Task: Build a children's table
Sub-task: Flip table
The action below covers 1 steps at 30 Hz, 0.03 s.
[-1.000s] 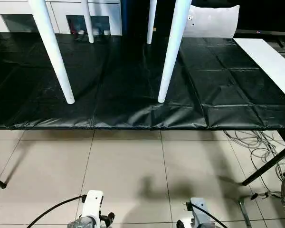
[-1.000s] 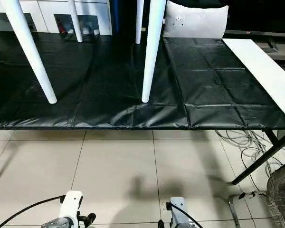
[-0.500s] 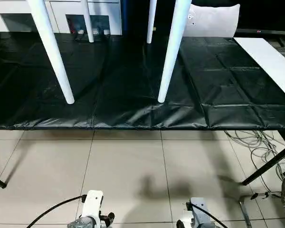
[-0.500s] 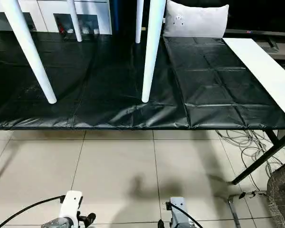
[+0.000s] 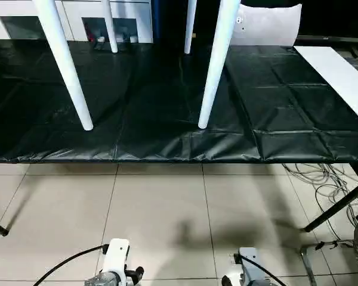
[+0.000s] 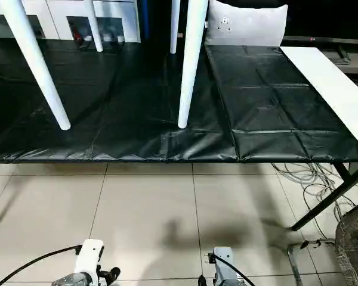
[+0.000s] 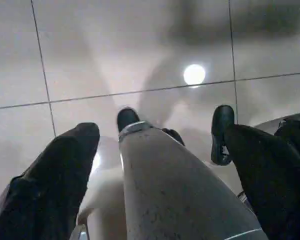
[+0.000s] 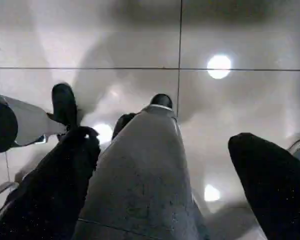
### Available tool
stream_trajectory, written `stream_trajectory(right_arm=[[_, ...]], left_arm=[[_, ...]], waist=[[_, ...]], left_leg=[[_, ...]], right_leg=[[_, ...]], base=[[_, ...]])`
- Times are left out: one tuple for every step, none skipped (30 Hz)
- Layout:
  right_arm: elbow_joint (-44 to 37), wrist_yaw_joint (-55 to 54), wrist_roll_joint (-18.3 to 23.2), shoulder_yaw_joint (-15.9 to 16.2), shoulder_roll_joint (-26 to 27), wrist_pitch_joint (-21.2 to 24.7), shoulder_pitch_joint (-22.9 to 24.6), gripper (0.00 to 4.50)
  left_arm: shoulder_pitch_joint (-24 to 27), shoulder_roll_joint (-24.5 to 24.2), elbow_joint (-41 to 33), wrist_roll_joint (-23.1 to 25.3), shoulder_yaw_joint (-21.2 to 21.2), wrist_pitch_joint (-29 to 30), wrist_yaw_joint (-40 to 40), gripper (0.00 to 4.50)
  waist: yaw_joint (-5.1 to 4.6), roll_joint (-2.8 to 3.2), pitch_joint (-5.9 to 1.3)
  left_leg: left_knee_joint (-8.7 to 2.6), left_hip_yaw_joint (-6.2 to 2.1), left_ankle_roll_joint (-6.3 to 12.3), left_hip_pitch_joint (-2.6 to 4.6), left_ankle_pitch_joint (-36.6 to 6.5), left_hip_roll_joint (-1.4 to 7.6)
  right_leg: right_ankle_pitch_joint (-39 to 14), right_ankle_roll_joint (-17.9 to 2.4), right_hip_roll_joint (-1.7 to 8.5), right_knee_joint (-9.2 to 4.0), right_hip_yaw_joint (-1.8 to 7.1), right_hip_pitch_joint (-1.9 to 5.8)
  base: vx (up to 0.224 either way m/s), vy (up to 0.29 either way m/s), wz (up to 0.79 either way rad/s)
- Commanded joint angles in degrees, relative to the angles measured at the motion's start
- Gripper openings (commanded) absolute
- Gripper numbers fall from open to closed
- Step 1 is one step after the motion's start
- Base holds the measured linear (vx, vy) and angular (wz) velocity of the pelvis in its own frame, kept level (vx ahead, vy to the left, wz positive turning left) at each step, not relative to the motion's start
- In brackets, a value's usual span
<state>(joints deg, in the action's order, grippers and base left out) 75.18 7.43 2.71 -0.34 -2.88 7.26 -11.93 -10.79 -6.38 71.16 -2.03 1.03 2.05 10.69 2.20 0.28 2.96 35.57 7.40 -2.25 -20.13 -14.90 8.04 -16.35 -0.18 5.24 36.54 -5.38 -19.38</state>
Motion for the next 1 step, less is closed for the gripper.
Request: stream_trajectory(right_arm=[[0.71, -0.03, 0.24, -0.45, 0.11, 0.39, -0.23, 4.50]], left_arm=[[-0.06, -0.13, 0.32, 0.43, -0.09, -0.11, -0.49, 4.46]], waist=[[0.16, 0.47, -1.81]], left_leg=[[-5.63, -1.77, 7.84, -0.72, -2.96, 6.43]], right_leg=[[6.68, -18.02, 6.24, -4.37, 4.28, 1.62]], base=[[0.000, 0.000, 0.00]])
